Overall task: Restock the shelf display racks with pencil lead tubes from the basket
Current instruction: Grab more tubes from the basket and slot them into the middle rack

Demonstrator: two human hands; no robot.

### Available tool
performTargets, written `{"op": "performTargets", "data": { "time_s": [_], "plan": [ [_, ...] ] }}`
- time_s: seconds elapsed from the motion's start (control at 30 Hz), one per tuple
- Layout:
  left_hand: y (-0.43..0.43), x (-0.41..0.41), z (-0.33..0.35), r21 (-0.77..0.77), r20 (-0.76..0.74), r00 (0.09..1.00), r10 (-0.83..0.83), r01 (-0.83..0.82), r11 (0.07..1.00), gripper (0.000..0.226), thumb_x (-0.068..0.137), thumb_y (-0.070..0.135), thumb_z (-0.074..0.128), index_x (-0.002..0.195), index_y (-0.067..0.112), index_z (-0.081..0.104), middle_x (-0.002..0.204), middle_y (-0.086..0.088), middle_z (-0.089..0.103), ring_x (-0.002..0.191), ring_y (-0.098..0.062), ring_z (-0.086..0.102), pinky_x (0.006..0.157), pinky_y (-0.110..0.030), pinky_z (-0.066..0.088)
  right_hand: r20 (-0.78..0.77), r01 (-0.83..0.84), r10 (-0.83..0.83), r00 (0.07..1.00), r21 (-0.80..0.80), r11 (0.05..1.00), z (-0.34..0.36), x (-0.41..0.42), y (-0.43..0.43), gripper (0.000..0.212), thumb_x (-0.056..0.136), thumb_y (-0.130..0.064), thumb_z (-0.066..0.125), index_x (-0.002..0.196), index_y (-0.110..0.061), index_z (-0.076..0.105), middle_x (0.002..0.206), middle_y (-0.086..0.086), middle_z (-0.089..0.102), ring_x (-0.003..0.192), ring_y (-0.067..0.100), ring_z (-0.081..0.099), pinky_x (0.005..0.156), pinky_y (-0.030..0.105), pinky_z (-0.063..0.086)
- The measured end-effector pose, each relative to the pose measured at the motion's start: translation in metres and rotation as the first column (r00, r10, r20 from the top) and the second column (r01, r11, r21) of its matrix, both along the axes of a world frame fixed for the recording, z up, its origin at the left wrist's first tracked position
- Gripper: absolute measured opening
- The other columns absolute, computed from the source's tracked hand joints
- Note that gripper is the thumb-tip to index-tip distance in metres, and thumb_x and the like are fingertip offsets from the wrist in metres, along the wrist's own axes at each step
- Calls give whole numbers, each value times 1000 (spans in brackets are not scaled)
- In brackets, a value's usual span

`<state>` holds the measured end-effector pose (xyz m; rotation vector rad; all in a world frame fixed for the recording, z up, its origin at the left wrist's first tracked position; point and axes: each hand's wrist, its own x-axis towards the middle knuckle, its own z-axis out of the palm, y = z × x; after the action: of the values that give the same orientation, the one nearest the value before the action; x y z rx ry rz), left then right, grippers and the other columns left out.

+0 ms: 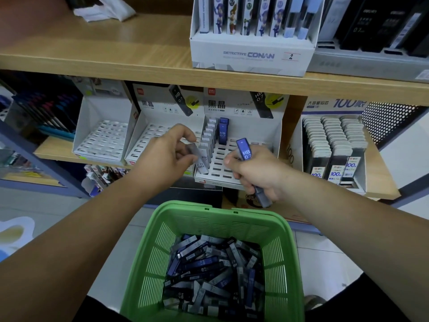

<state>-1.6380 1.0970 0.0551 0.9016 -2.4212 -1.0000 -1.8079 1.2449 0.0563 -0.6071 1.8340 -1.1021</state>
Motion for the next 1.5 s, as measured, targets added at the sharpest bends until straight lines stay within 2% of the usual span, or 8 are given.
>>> {"op": "performTargets", "data": {
  "time_s": [0.23, 0.47, 0.53, 0.63, 0.77, 0.9, 1.1, 1.5],
  "plan": [
    [5, -9, 7, 201, -112, 992, 53, -30, 979, 30, 90, 5, 76, 99, 28, 59, 76, -11, 71, 76, -36, 68, 72, -43, 59, 4, 6, -6, 1000, -2, 1000, -11, 2, -9, 21, 87, -17, 83, 104, -16, 70, 75, 9, 64, 41, 14, 37, 39, 23, 33],
    [5, -2, 14, 536, -277, 932, 234, -53, 843, 28, 93, 1, 72, 116, 2, 55, 84, -20, 77, 82, -33, 77, 75, -39, 65, 58, 8, -1, 998, -113, 994, -10, 4, -15, 16, 93, -16, 76, 106, -11, 70, 75, 5, 75, 45, 17, 39, 43, 26, 35],
    [2, 3, 10, 513, -213, 950, 227, -89, 854, 25, 92, 6, 75, 109, -1, 59, 83, -20, 77, 80, -33, 77, 73, -38, 66, 117, 74, -54, 992, -174, 982, -7, 2, -15, 13, 96, -17, 72, 109, -11, 70, 89, 10, 78, 47, 16, 39, 43, 26, 35],
    [0, 7, -1, 406, -49, 991, 124, -93, 909, 14, 92, 14, 77, 97, 6, 67, 78, -16, 76, 71, -26, 75, 72, -39, 66, 46, 126, -118, 992, -256, 958, 3, -3, -13, 9, 98, -18, 69, 106, -16, 74, 61, 0, 65, 47, 16, 38, 43, 28, 35],
    [-3, 8, -23, 113, 159, 985, 65, -83, 990, 6, 92, 20, 75, 90, 24, 72, 74, 1, 74, 74, -17, 73, 74, -32, 61, -384, -74, -27, 923, -244, 967, 12, -3, -15, 6, 98, -20, 68, 92, -19, 69, 55, -11, 51, 43, 3, 42, 45, 18, 36],
    [-2, 5, -41, 186, 161, 986, 42, -73, 980, 10, 89, 21, 78, 90, 26, 71, 79, 3, 74, 80, -18, 74, 85, -43, 62, -521, -139, 19, 853, -191, 972, 5, 8, -19, 4, 97, -23, 70, 97, -21, 66, 72, -8, 60, 58, 0, 52, 53, 9, 38],
    [-5, 1, -53, 180, 130, 990, 50, -73, 981, 17, 88, 26, 80, 91, 32, 65, 84, 1, 74, 79, -18, 72, 82, -38, 61, -616, -181, 80, 784, -103, 978, -1, 9, -26, 11, 97, -22, 67, 102, -15, 62, 91, 10, 66, 83, 29, 62, 76, 39, 53],
    [-5, -1, -56, 191, 151, 988, 34, -63, 980, 23, 86, 29, 82, 99, 29, 64, 88, -1, 73, 79, -17, 68, 71, -27, 52, -860, -362, 233, 454, 61, 930, 13, 22, -27, 28, 88, -13, 67, 94, -26, 43, 80, -4, 50, 77, 28, 49, 63, 38, 44]
  ]
}}
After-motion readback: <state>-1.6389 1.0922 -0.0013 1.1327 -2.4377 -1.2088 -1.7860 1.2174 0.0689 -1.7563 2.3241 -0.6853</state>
